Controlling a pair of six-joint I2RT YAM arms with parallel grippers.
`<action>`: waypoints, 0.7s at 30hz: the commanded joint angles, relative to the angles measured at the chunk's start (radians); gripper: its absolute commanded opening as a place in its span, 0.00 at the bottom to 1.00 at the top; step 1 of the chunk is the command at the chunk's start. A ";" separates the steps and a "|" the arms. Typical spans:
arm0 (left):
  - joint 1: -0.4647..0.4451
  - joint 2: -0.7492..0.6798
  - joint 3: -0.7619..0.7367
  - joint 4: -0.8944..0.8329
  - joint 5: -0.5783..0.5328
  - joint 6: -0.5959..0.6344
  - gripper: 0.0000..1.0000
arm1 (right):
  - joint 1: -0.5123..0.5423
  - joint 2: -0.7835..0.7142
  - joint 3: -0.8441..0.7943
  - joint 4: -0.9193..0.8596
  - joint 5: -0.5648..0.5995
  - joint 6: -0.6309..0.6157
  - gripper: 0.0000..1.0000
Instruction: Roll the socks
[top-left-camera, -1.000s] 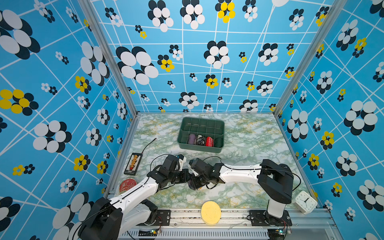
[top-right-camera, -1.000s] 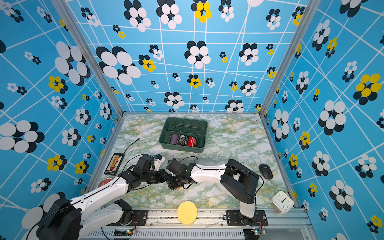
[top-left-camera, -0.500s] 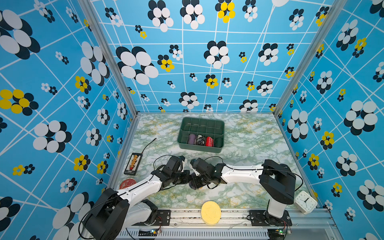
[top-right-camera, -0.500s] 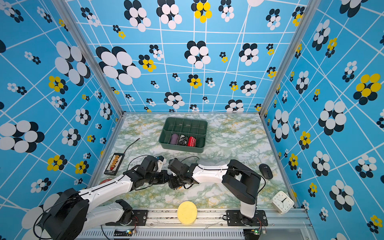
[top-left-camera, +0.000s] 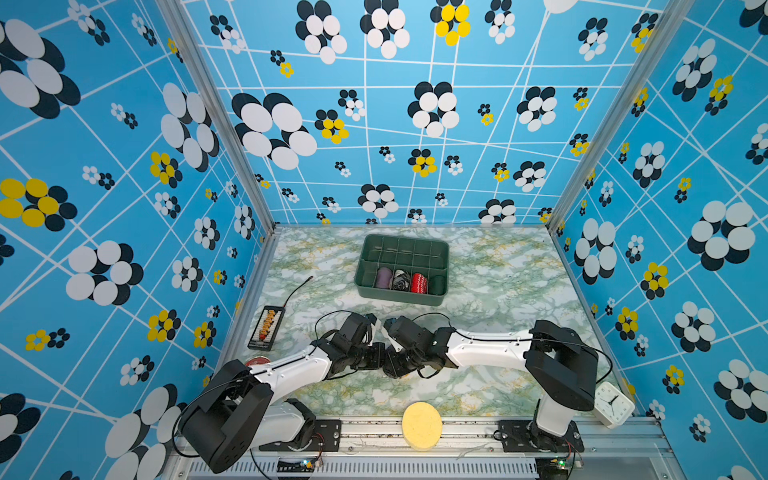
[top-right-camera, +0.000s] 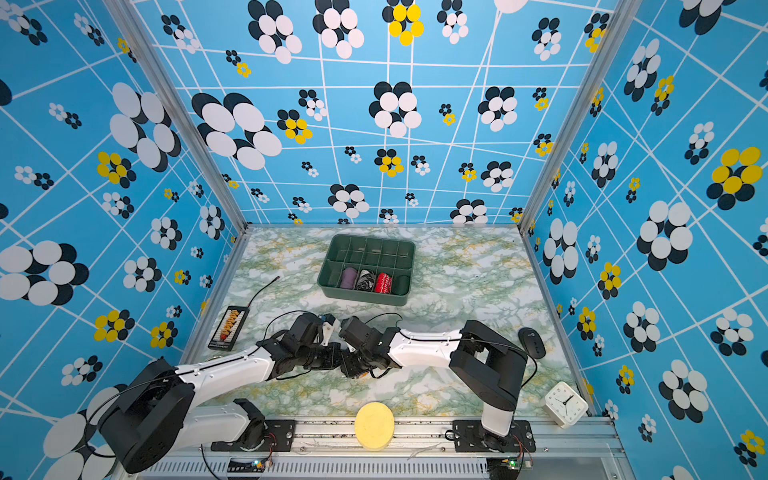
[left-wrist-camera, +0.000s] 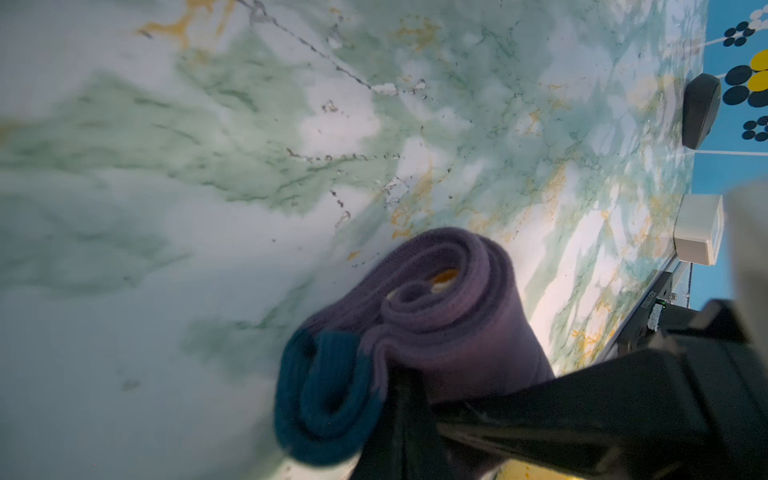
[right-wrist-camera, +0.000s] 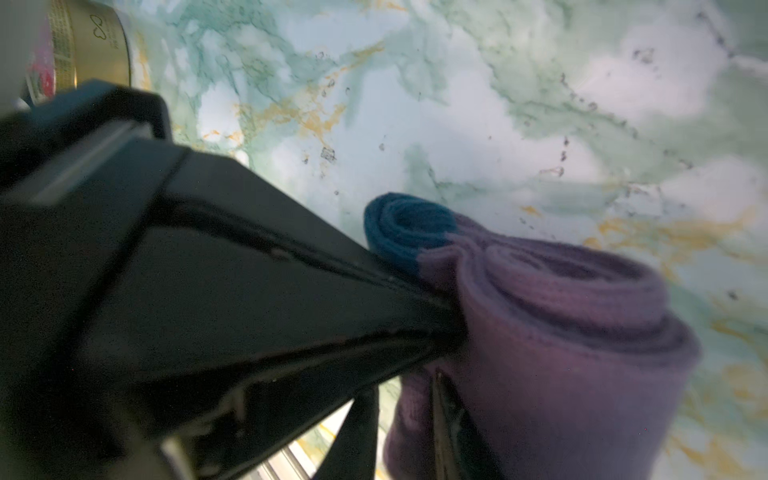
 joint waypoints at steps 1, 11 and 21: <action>-0.016 0.030 0.001 -0.055 0.008 0.026 0.00 | -0.017 -0.036 -0.042 0.017 0.018 -0.011 0.27; -0.019 0.030 0.016 -0.084 -0.014 0.042 0.00 | -0.041 -0.184 -0.133 0.166 0.013 -0.022 0.30; -0.038 0.054 0.039 -0.082 -0.022 0.046 0.00 | -0.142 -0.257 -0.098 -0.047 0.041 -0.064 0.41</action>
